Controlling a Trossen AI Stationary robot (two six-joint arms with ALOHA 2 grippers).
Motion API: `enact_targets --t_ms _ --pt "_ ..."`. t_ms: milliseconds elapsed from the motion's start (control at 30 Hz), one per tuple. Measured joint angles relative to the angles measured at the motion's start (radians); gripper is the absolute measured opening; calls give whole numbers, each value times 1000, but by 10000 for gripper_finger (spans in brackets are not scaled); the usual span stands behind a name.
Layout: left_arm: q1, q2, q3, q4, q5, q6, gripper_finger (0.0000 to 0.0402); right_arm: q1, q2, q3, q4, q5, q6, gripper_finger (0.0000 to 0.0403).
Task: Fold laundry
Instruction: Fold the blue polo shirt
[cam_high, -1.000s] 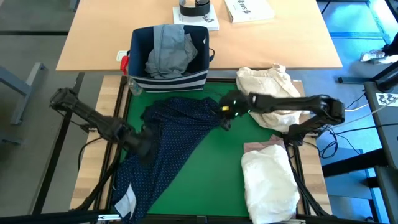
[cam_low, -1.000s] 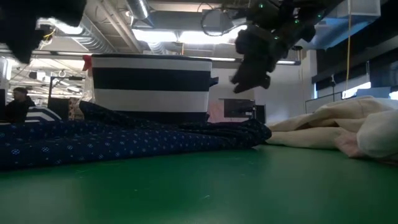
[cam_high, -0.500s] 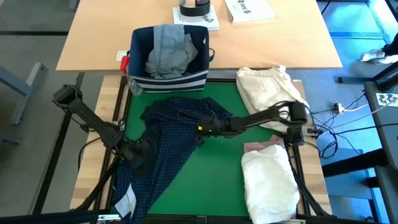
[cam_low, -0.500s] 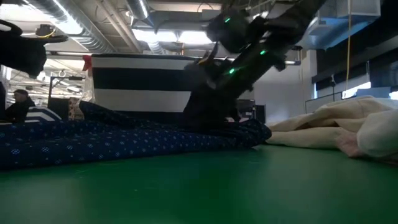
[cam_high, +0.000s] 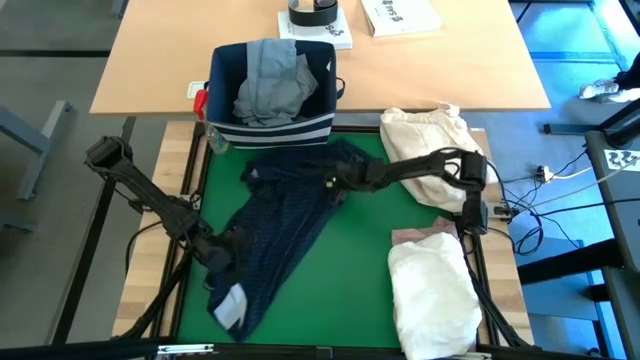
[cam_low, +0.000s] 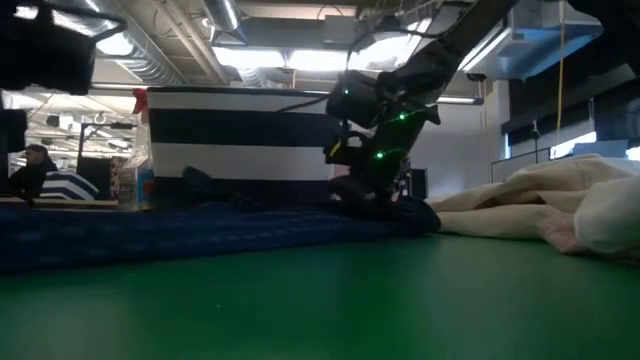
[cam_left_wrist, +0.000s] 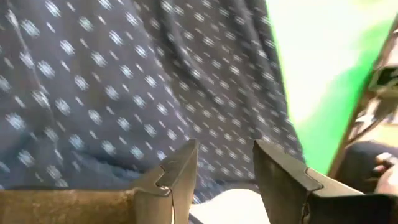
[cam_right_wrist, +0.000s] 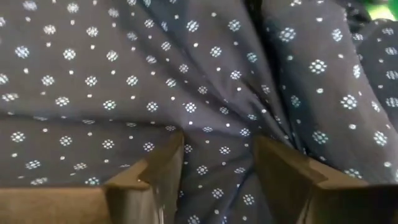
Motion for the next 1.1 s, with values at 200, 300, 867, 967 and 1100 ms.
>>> enact_targets --t_ms 200,300,867,967,1100 --pt "45 43 8 56 -7 -13 150 -64 -92 -11 -167 -59 -193 195" --pt "83 59 38 42 8 -1 150 -56 -181 -11 -200 -150 -189 195" --pt "448 121 61 -84 -31 301 150 405 -324 -7 24 -174 147 195" --pt "471 158 48 -52 15 363 150 449 -324 -7 18 -93 161 195" --pt "487 203 42 7 133 412 146 481 -324 -7 15 -58 163 195"
